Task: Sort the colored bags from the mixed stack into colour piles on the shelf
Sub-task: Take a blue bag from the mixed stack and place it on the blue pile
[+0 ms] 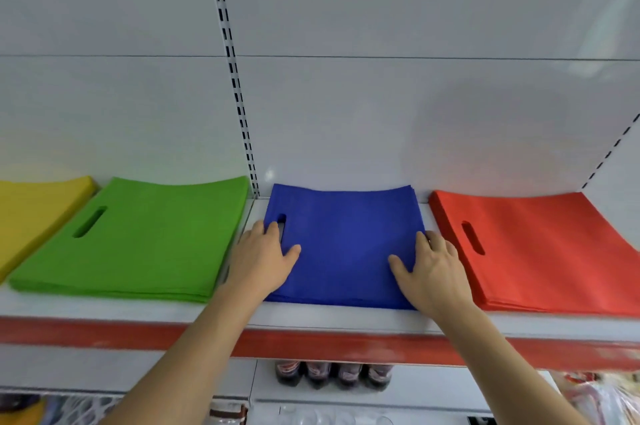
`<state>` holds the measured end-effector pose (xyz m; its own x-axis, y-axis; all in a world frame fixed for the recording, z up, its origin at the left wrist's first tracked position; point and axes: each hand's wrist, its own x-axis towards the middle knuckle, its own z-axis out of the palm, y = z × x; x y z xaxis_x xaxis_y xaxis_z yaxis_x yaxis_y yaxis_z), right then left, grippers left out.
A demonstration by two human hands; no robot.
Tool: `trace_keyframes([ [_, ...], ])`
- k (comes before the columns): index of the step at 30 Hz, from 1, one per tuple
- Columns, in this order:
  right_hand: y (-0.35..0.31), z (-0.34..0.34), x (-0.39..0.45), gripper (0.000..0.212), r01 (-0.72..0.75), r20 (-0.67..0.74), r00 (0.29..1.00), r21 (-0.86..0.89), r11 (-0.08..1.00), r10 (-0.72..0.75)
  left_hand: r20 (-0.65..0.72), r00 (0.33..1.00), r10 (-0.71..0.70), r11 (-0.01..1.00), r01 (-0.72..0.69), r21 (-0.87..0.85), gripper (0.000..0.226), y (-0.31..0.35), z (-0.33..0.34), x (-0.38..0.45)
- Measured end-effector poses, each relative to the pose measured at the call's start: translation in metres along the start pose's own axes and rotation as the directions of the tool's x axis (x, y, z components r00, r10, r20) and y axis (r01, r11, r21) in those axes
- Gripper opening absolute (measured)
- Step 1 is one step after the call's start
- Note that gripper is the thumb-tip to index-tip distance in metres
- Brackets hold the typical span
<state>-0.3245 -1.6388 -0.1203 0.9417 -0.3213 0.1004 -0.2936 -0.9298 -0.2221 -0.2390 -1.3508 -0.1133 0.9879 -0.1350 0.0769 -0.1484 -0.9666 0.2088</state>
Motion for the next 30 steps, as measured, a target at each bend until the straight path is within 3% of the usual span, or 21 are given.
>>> trace_keyframes([
  [3,-0.003,-0.001,0.001,0.063,-0.004,0.019,1.0,0.002,1.0,0.004,0.023,1.0,-0.008,1.0,0.008,0.005,0.072,0.003,-0.003,0.001],
  [9,-0.006,-0.005,-0.001,0.082,0.005,0.043,0.999,-0.004,1.0,-0.005,0.04,0.999,-0.032,0.999,0.033,-0.024,0.079,0.005,-0.008,-0.002],
  [15,-0.025,-0.003,-0.009,0.081,0.148,-0.035,0.988,-0.088,0.985,-0.151,-0.178,0.983,-0.051,0.998,0.058,0.033,0.073,-0.005,-0.023,-0.034],
  [18,-0.053,0.0,-0.018,0.081,0.231,-0.072,0.969,-0.075,0.97,-0.236,-0.246,0.967,-0.065,0.994,0.083,0.067,0.071,-0.024,-0.032,-0.055],
  [30,-0.219,0.008,-0.091,0.087,0.502,-0.084,0.857,-0.085,0.861,-0.508,-0.264,0.931,-0.253,0.956,0.283,0.082,0.074,-0.174,-0.08,-0.147],
])
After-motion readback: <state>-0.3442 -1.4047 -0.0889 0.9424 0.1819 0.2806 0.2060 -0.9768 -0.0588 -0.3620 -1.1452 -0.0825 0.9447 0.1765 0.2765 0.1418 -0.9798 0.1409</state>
